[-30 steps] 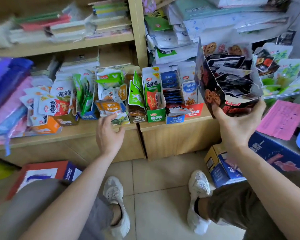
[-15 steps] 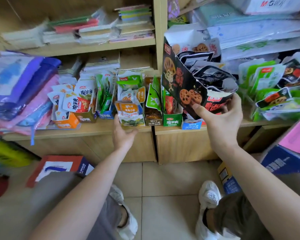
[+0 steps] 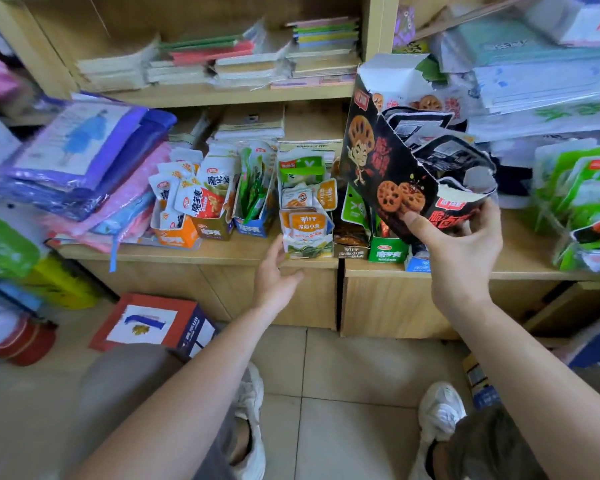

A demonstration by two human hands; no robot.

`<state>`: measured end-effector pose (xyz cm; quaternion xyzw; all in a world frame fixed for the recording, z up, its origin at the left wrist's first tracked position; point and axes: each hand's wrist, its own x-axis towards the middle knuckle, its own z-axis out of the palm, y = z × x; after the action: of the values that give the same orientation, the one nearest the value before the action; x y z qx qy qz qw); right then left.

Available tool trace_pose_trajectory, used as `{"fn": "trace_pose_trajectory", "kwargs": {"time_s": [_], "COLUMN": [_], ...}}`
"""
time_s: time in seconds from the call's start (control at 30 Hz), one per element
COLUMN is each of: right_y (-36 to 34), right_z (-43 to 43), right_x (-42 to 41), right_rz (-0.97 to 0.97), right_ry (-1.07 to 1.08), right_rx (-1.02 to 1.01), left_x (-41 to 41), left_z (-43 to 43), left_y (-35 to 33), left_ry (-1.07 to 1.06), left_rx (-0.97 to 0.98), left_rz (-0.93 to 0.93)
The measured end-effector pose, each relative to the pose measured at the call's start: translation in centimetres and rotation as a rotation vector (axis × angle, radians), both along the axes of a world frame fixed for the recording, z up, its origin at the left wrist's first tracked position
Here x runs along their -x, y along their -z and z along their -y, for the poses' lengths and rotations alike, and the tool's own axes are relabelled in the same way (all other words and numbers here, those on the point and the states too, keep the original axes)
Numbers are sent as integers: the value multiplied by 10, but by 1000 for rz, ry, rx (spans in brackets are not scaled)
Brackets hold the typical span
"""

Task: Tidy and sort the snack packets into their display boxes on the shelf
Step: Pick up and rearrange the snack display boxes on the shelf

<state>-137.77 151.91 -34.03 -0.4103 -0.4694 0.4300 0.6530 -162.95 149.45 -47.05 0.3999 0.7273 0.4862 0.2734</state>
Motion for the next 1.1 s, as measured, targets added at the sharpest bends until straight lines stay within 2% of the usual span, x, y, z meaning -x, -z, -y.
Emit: {"fn": "trace_pose_trajectory", "kwargs": {"time_s": [0.2, 0.33, 0.47, 0.73, 0.9, 1.0, 1.03, 1.1], "right_y": [-9, -2, 3, 7, 2, 1, 2, 4], "right_z": [0, 0, -9, -21, -22, -22, -23, -23], "right_x": [22, 21, 17, 9, 7, 0, -4, -13], "right_rz": [-25, -8, -37, -69, -83, -97, -96, -89], "right_ry": [-27, -12, -9, -12, 23, 49, 59, 79], "right_rx": [1, 7, 34, 65, 66, 51, 46, 49], "left_x": [-17, -30, -36, 0, 21, -3, -16, -41], "left_z": [-8, -27, -40, -40, -33, -24, -21, -19], "left_y": [-3, -5, -2, -2, -10, -14, -14, -9], "left_ry": [-194, -217, -258, -304, -442, -506, -449, -203], "left_rx": [-45, -62, -85, -24, 3, -72, -146, -279], "left_rz": [50, 84, 26, -127, -49, -206, -298, -488]}}
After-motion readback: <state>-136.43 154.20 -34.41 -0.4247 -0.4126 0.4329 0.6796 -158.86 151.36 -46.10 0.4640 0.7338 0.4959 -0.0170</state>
